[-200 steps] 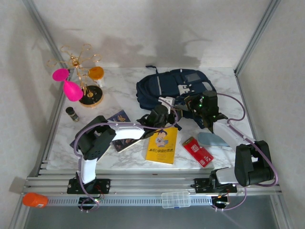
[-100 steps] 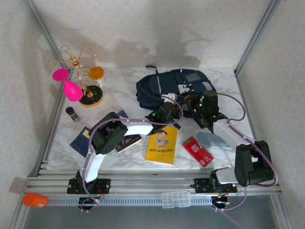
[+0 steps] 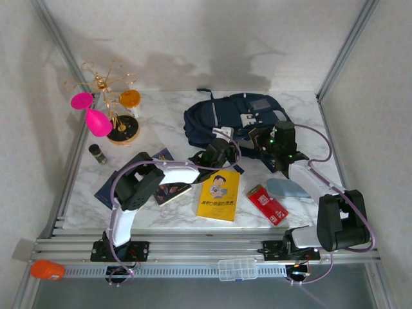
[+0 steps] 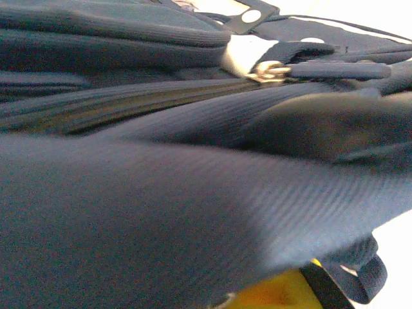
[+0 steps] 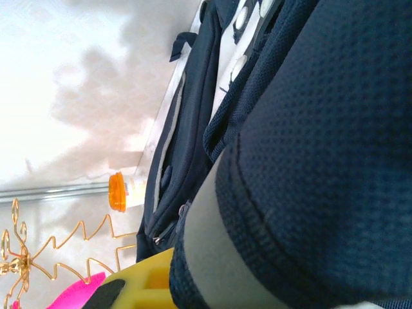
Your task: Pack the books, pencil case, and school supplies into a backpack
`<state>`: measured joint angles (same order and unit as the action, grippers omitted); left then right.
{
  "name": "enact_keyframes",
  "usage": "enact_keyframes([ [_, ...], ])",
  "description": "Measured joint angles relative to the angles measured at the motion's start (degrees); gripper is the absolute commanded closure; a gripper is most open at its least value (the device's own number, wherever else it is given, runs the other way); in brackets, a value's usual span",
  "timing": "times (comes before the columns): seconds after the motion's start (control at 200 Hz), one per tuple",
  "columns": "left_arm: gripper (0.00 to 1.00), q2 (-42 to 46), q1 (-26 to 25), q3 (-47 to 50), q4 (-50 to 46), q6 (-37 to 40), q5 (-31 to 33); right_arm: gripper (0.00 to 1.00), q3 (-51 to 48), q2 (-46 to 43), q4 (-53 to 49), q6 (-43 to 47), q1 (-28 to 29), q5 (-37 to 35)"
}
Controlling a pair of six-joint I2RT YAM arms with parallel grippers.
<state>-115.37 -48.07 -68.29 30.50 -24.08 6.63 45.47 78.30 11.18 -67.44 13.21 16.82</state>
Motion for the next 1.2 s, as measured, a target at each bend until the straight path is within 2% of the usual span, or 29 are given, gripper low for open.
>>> enact_keyframes([
  [0.3,1.0,9.49,4.07,8.87,-1.49,-0.57,-4.28,1.0,8.24,7.19,-1.25,5.53,-2.03,8.61],
  [0.496,1.0,14.88,4.13,12.98,-4.72,-1.64,-6.93,1.0,18.97,15.3,-7.69,12.85,-1.53,13.55],
  [0.666,1.0,14.69,1.81,10.16,-8.57,-3.34,-7.54,0.68,22.36,18.34,-10.21,17.2,-2.62,12.07],
  [0.851,1.0,6.91,0.28,1.29,-11.61,-5.55,-8.33,0.29,23.04,17.97,-12.94,20.59,-7.45,7.19],
  [0.926,1.0,4.85,0.09,-0.37,-12.0,-6.45,-8.72,0.18,21.11,15.56,-14.05,21.24,-8.22,5.51],
  [1.051,1.0,3.5,-0.24,-0.85,-12.44,-7.74,-9.84,0.05,12.61,8.11,-13.27,17.77,-7.8,6.05],
  [1.126,1.0,2.8,-0.48,-1.73,-12.83,-7.91,-10.12,0.03,7.78,5.92,-11.02,14.34,-6.95,7.63],
  [1.201,1.0,2.19,-0.68,-2.95,-12.94,-7.91,-10.16,0.04,6.64,7.37,-9.75,11.06,-5.35,8.96],
])
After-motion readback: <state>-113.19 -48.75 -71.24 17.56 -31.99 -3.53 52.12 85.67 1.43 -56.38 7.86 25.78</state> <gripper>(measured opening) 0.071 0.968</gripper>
